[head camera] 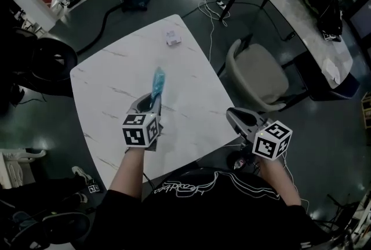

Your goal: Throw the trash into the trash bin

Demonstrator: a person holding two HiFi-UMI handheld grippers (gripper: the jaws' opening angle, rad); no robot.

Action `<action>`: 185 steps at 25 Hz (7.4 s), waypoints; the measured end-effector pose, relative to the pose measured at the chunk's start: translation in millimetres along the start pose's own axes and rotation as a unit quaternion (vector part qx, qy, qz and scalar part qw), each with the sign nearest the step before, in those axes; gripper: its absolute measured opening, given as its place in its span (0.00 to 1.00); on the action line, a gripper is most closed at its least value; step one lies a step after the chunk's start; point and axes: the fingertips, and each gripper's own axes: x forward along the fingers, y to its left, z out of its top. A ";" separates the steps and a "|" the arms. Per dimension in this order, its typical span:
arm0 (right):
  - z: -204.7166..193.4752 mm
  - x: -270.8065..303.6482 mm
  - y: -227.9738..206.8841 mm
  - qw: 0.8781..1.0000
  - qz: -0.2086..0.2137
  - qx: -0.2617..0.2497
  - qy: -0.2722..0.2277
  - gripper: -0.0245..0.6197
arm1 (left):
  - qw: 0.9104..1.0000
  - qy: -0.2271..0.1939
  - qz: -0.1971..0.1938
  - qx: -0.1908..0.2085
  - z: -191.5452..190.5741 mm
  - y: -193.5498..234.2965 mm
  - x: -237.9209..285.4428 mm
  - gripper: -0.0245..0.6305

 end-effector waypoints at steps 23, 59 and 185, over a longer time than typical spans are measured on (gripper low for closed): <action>-70.2 -279.1 -26.5 0.983 -0.116 0.040 -0.134 0.11 | 0.948 -0.034 -0.317 0.021 -16.4 -388.1 -88.4 0.11; -417.4 -487.4 -83.1 0.898 -0.297 0.284 -0.158 0.11 | 0.870 0.253 -0.408 0.116 -369.5 -598.3 -68.0 0.11; 113.5 100.0 -53.4 0.986 0.030 -0.144 -0.077 0.11 | 0.972 -0.104 -0.166 -0.129 41.1 -13.3 34.3 0.23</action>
